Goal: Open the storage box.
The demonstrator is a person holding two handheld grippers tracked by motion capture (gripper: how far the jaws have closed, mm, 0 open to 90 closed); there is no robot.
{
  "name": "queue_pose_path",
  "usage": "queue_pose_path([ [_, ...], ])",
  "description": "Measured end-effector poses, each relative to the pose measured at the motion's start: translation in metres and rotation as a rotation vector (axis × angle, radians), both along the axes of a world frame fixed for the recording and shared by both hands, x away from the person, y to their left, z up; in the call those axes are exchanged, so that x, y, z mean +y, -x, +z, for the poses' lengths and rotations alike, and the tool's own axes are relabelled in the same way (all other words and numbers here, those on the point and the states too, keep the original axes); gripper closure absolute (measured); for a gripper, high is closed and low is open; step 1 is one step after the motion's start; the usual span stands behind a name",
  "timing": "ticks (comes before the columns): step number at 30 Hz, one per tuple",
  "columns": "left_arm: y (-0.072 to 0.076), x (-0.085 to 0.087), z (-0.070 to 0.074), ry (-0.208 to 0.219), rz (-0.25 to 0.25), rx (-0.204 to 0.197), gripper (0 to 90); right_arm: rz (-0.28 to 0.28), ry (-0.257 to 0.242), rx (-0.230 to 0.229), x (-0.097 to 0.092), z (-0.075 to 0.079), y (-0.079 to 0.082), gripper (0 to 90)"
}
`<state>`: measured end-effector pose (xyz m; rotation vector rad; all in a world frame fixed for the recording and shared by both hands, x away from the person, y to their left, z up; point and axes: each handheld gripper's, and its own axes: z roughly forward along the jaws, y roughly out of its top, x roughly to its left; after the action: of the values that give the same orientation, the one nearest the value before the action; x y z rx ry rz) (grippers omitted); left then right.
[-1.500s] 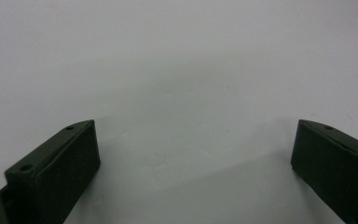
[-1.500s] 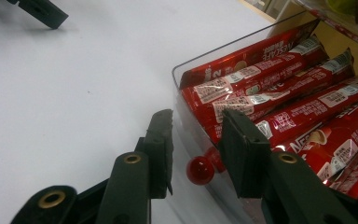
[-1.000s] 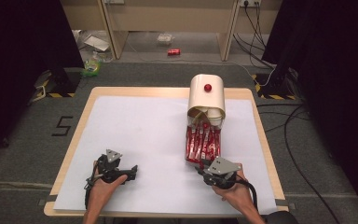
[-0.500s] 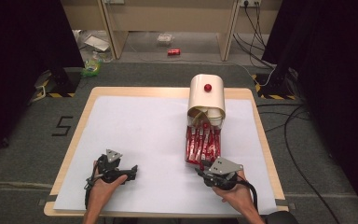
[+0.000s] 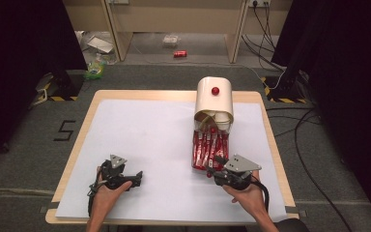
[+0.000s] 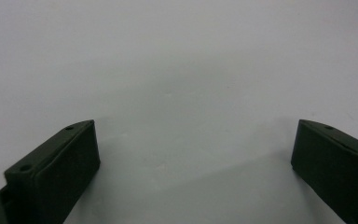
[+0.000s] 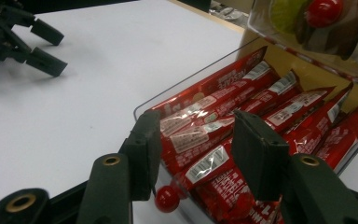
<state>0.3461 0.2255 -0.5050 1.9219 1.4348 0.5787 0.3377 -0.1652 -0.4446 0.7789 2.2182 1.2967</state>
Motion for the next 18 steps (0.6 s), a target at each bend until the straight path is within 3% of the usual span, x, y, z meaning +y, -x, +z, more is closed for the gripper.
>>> queue_pose_path([
  [18,0.000,0.000,0.000,-0.006,-0.001,0.002,0.0,-0.069,-0.028,0.030,0.012,0.011,-0.029,53.7],
])
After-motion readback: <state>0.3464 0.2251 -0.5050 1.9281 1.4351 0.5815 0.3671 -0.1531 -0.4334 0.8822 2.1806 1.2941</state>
